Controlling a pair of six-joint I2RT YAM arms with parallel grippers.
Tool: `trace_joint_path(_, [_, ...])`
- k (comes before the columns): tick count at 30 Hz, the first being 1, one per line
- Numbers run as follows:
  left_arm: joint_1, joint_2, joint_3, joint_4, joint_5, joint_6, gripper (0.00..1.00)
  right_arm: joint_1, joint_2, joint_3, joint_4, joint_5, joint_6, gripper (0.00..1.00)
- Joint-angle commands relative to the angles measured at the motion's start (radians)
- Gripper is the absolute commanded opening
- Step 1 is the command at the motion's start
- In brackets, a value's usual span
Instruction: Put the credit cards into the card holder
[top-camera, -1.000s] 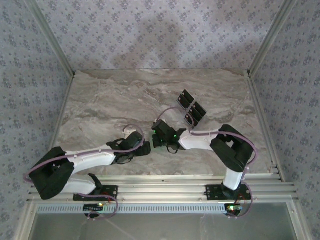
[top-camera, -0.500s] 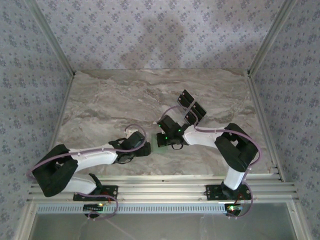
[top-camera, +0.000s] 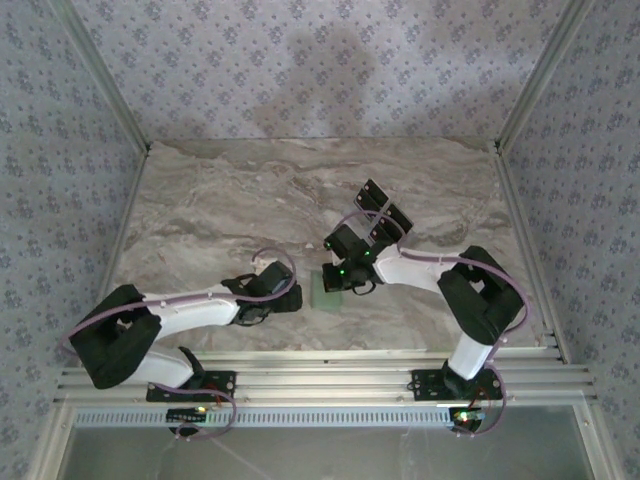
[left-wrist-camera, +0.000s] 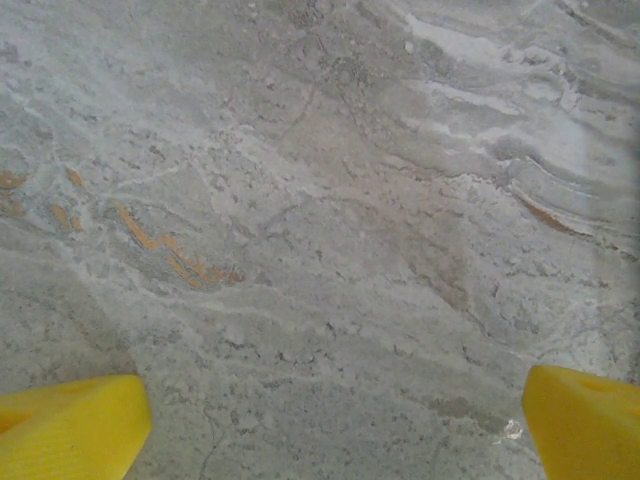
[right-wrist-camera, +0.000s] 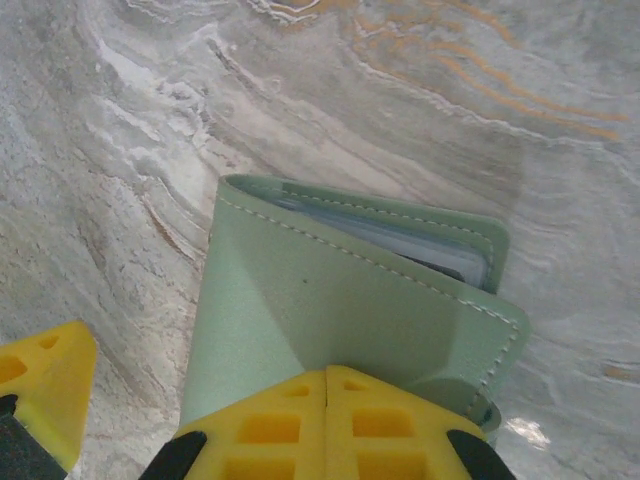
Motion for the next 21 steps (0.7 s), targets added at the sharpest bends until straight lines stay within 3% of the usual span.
trace_joint_path(1, [-0.002,0.067,-0.001,0.124,0.073,0.030,0.99,-0.016,-0.034,-0.003,-0.044,-0.028,0.015,0.00])
trace_joint_path(21, [-0.061,0.115,0.088,0.135,0.075,0.043,0.98,-0.052,-0.071,-0.032,-0.019,-0.062,0.035,0.00])
